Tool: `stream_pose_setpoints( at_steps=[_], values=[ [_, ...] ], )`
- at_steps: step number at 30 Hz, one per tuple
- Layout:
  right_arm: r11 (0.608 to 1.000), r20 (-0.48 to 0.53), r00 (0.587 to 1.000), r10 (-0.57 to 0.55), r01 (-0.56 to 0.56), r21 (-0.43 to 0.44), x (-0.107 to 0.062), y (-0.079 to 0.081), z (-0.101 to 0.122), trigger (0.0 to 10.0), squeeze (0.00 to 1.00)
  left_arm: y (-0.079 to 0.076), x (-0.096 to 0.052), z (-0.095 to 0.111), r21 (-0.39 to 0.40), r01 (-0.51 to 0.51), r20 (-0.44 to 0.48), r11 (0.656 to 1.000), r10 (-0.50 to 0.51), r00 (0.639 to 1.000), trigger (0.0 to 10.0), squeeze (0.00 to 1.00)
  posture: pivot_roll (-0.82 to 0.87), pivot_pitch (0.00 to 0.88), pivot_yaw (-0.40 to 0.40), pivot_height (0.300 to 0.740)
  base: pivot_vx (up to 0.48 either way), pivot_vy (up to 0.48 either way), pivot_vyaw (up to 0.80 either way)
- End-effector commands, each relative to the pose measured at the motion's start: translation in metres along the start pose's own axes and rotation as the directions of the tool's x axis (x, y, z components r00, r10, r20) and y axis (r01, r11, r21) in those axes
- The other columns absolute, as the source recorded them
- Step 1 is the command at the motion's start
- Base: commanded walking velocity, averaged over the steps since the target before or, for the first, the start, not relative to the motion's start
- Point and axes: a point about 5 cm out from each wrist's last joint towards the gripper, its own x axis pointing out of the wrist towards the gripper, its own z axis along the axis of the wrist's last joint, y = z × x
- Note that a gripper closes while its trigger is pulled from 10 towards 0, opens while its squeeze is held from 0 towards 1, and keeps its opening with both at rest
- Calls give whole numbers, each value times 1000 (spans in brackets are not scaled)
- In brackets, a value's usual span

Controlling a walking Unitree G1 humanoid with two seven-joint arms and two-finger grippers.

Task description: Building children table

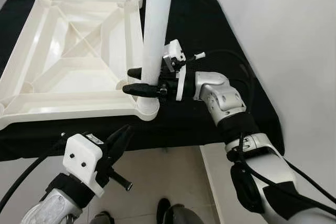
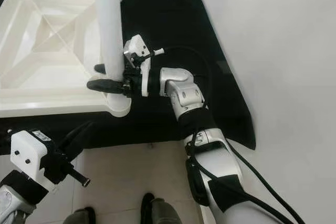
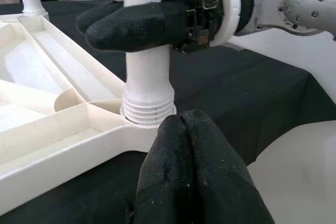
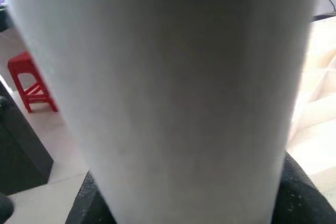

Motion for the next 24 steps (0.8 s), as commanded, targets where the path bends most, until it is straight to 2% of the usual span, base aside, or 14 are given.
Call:
stream_pose_setpoints(
  at_steps=[1,5,6,7,8,9,10,11,12,14,20,21,22,24],
  values=[
    [1000,-19,1000,-15,15,22,0,-1,-5,0,0,-1,-3,-3,-3,10,-29,1000,-10,1000,10000,0,209,244,-160,740,0,0,0],
    [995,-44,994,-102,102,3,-6,-8,-10,0,0,-2,-3,-4,-4,13,-32,1000,-13,999,10000,0,204,244,-162,740,0,0,0],
    [957,-80,954,-290,291,-1,-13,-10,-22,0,0,-2,-3,-4,-4,14,-32,1000,-14,999,10000,0,199,237,-177,740,0,0,0],
    [957,-80,954,-290,291,-1,-13,-10,-22,0,0,-2,-3,-4,-4,14,-32,1000,-14,999,10000,0,199,237,-177,740,0,0,0],
    [751,-139,745,-652,660,14,-27,-6,-47,0,0,-1,-3,-4,-4,15,-31,1000,-15,999,10000,0,185,239,-171,740,0,0,0],
    [751,-139,745,-652,660,14,-27,-6,-47,0,0,-1,-3,-4,-4,15,-31,1000,-15,999,10000,0,185,239,-171,740,0,0,0],
    [573,-207,571,-794,818,56,-38,14,-69,0,0,0,-3,-4,-5,14,-30,1000,-14,999,10000,0,185,239,-171,740,0,0,0],
    [573,-207,571,-794,818,56,-38,14,-69,0,0,0,-3,-4,-5,14,-30,1000,-14,999,10000,0,185,239,-171,740,0,0,0],
    [588,-226,583,-780,807,55,-33,28,-77,0,0,-1,-3,-4,-6,18,-31,1000,-18,999,10000,0,181,236,-158,740,0,0,0],
    [666,-237,659,-713,744,65,-22,41,-84,0,0,-3,-2,-5,-11,26,-31,1000,-26,999,10000,0,175,225,-153,740,0,0,0],
    [710,-210,702,-681,702,44,-11,29,-77,0,0,-6,0,-6,-23,34,-27,999,-34,999,10000,0,185,224,-166,740,0,0,0],
    [720,-200,710,-675,694,34,-10,24,-73,3804,0,-6,0,-6,-22,30,-27,999,-31,999,10000,0,185,224,-166,740,0,0,0],
    [722,-195,713,-674,691,29,-8,22,-69,9922,0,-6,-1,-6,-21,26,-28,999,-27,999,10000,0,185,224,-166,740,0,0,0],
    [750,-168,744,-647,660,37,-4,20,-61,10000,43,-6,-2,-6,-18,23,-30,1000,-23,999,10000,0,186,222,-168,740,0,0,0]
  ],
)
